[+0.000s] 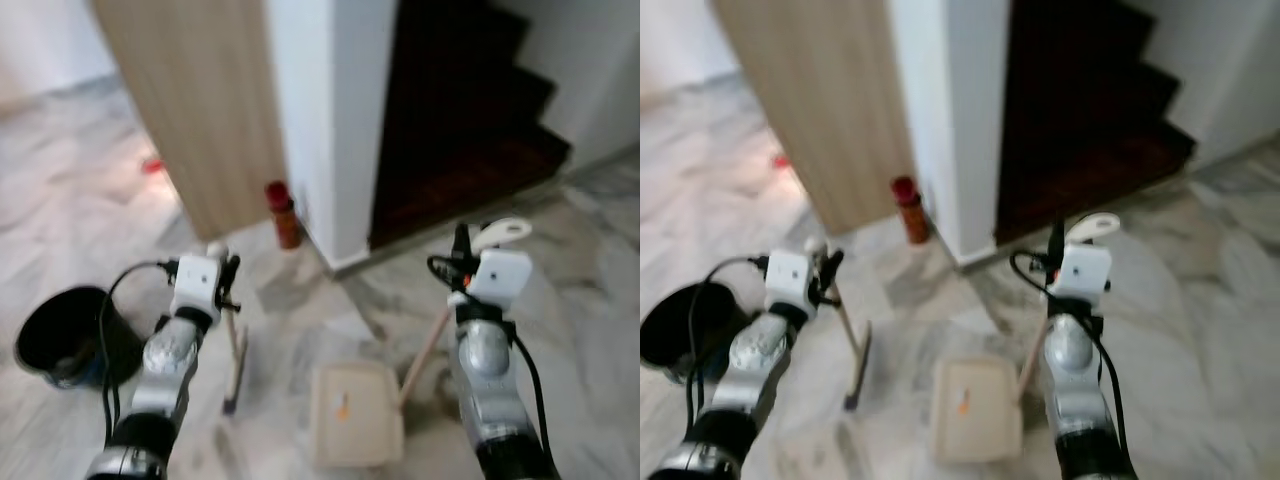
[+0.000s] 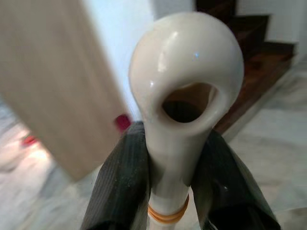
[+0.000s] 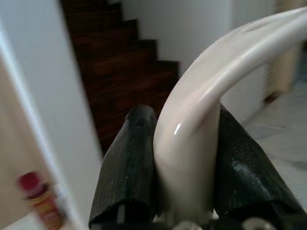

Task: Sweep floor

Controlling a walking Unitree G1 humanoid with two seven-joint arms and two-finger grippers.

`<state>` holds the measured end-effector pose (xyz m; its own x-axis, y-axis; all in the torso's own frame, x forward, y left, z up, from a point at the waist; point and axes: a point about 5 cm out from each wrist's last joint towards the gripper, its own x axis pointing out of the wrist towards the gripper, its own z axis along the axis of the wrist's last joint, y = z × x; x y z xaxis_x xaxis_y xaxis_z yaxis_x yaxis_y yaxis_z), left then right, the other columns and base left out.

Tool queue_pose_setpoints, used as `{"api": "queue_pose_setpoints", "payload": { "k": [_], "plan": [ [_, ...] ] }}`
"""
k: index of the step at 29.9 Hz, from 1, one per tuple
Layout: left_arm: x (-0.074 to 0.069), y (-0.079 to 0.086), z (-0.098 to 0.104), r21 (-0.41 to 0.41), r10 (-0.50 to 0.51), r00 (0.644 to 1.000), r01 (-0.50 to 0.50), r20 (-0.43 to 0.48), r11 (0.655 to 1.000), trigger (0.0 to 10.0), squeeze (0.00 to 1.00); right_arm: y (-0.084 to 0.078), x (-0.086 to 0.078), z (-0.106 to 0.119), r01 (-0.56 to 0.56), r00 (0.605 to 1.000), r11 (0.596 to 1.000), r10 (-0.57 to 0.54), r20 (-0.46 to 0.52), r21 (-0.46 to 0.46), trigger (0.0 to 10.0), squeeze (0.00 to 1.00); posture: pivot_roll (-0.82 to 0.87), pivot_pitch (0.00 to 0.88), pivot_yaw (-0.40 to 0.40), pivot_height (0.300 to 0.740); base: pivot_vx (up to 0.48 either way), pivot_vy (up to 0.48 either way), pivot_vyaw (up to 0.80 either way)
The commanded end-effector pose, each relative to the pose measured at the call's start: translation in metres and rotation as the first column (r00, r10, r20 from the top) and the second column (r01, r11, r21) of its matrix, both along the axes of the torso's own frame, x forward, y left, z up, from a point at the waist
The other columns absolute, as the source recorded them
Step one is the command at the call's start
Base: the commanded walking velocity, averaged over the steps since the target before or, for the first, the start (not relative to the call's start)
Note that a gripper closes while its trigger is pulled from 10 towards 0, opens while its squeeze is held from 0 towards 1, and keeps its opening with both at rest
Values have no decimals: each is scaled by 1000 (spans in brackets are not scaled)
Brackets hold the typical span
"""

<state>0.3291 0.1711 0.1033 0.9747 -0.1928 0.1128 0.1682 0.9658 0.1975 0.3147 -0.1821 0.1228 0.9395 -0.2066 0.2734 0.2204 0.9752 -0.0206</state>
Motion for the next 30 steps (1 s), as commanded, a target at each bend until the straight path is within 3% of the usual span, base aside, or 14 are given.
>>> {"api": "queue_pose_setpoints", "payload": {
  "k": [1, 7, 13, 30],
  "plan": [
    [2, 6, 8, -3, 10, 999, -10, 42, 1000, 10000, 0, 6, 3, 8, -19, 999, 1000, 19, 34, -3, 10000, 0, -66, 44, 96, 740, 0, 0, -800],
    [2, 6, 7, 13, 10, 999, -10, 45, 1000, 10000, 0, 5, 3, 9, -16, 999, 1000, 16, 35, -7, 10000, 0, -67, 28, 96, 740, 0, 0, -800],
    [3, 6, 8, 6, 15, 999, -15, 49, 1000, 10000, 0, 6, 4, 9, -17, 999, 1000, 17, 36, -8, 10000, 0, -68, 28, 96, 740, 0, -412, -800],
    [2, 5, 8, -1, 24, 998, -23, 55, 1000, 10000, 0, 3, 3, 9, -6, 999, 1000, 6, 37, -12, 10000, 0, -73, 52, 91, 740, 0, -117, -800]
  ]
}}
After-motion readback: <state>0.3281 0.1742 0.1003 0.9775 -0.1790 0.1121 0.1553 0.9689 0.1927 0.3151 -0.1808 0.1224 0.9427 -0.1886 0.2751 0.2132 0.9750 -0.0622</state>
